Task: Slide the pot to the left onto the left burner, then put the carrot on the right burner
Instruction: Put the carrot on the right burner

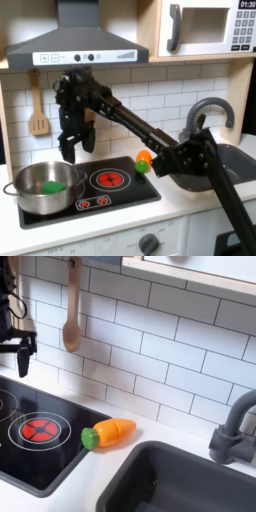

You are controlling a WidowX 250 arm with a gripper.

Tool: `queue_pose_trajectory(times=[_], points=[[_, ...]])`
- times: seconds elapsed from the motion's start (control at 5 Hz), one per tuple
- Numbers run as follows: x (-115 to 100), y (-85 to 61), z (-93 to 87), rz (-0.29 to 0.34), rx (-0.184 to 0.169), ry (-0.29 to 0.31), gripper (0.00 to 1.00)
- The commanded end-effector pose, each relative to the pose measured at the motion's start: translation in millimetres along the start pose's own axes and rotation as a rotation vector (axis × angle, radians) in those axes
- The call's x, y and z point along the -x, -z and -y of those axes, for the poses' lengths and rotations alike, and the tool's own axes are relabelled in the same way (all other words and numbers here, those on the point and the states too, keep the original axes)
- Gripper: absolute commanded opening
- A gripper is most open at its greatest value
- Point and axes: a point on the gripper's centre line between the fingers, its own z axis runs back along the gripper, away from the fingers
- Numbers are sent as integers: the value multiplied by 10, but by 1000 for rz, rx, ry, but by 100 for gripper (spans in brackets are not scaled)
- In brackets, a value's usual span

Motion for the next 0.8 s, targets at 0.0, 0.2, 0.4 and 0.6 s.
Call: queue_pose_trajectory(times=[0.0,0.2,0.4,0.6], points=[[217,5,92,-13,25,38,100],[317,-46,110,-8,44,46,100],[438,-65,164,-1,58,64,100],[539,-79,284,1,74,89,100]])
